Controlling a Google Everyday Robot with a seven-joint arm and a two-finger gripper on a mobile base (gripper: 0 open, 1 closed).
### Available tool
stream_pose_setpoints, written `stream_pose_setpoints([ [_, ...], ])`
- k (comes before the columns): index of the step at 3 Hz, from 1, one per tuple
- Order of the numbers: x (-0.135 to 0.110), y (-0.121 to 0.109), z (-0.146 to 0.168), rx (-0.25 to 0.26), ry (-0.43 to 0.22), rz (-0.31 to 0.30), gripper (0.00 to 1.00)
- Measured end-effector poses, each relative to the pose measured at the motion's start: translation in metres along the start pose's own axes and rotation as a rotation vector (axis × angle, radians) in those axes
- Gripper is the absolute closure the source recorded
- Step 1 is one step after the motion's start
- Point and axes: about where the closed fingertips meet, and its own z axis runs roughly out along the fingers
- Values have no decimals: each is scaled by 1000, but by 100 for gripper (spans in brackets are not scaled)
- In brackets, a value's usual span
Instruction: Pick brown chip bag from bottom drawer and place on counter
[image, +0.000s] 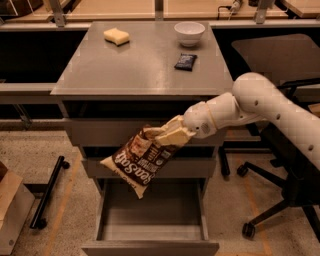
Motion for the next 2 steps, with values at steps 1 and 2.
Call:
stream_pose_setpoints([
  [1,-66,8,-42,27,-39,-126,100],
  [2,-140,14,-77,44,-35,-238,100],
])
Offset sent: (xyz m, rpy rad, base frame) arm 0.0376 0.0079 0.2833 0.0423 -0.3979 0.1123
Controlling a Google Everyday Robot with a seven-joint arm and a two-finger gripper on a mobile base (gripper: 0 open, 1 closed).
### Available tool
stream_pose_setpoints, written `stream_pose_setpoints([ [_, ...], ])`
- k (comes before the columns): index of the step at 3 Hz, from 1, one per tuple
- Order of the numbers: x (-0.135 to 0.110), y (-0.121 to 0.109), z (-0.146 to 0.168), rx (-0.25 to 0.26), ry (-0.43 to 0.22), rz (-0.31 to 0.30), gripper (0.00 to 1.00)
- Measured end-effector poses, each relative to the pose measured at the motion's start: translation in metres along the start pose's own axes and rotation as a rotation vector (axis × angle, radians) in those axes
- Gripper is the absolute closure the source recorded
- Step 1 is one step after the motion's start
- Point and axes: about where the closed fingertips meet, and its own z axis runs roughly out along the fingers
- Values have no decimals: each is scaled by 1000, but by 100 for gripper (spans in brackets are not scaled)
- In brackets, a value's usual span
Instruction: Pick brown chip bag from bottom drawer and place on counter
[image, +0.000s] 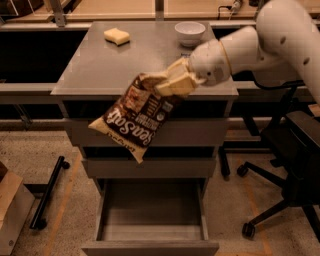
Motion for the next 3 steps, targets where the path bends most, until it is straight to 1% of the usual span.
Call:
stream_pose_setpoints([
  [1,-31,-14,-20,42,-30,-55,100],
  [2,-31,-14,-21,46,-31,-54,100],
  [3,-40,-17,-20,69,-21,-77,100],
])
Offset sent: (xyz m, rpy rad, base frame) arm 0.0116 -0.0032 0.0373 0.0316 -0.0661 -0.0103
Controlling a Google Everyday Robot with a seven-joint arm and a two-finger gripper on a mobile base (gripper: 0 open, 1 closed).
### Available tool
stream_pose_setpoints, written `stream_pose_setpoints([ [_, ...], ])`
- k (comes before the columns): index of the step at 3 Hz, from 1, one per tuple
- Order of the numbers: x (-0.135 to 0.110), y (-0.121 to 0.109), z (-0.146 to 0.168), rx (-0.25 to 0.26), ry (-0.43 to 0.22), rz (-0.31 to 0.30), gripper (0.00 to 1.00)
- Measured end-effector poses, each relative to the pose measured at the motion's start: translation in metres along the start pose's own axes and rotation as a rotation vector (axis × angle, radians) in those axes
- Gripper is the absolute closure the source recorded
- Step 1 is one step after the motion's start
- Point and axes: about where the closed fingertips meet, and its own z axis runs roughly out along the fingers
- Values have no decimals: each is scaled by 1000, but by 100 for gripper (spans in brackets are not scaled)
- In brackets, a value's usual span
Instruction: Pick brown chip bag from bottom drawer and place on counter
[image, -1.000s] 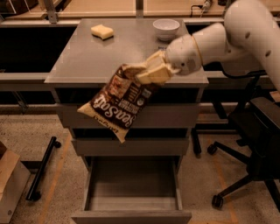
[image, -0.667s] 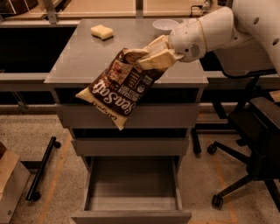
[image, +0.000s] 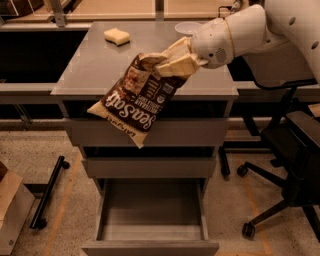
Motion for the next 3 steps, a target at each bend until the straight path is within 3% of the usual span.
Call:
stream_pose_setpoints([
  [1,-25,-19,0,26,37,-87,100],
  [2,-55,-67,-4,125,43,-167,100],
  [3,-72,-118,-13,264,20,-221,100],
])
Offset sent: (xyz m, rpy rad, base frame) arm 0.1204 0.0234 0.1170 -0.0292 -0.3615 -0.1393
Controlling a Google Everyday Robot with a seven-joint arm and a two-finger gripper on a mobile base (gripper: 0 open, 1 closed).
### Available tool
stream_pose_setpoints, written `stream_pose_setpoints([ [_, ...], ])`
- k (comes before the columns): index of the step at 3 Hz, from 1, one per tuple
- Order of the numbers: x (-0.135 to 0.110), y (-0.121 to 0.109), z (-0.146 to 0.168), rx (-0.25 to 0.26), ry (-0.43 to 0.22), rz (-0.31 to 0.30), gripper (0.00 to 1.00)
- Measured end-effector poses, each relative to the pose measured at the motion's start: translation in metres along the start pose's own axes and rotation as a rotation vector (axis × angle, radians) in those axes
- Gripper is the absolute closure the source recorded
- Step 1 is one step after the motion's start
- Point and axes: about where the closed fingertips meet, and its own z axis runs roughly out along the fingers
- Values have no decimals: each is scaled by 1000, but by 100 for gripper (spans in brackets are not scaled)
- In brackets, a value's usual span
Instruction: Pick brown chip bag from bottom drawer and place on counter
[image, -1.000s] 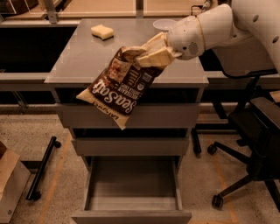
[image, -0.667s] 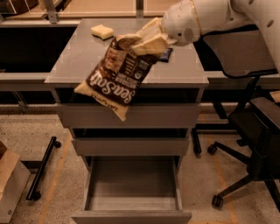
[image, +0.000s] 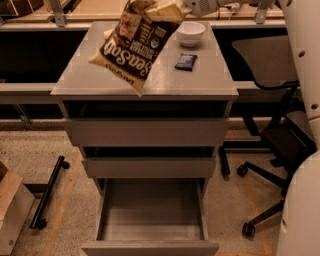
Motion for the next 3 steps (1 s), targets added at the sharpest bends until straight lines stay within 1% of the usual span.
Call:
stream_pose_setpoints([
  [1,13,-62,2,218,4,-57,100],
  [2,38,-92,10,339,58,-97,100],
  [3,36,-99,11,368,52,-102,82],
])
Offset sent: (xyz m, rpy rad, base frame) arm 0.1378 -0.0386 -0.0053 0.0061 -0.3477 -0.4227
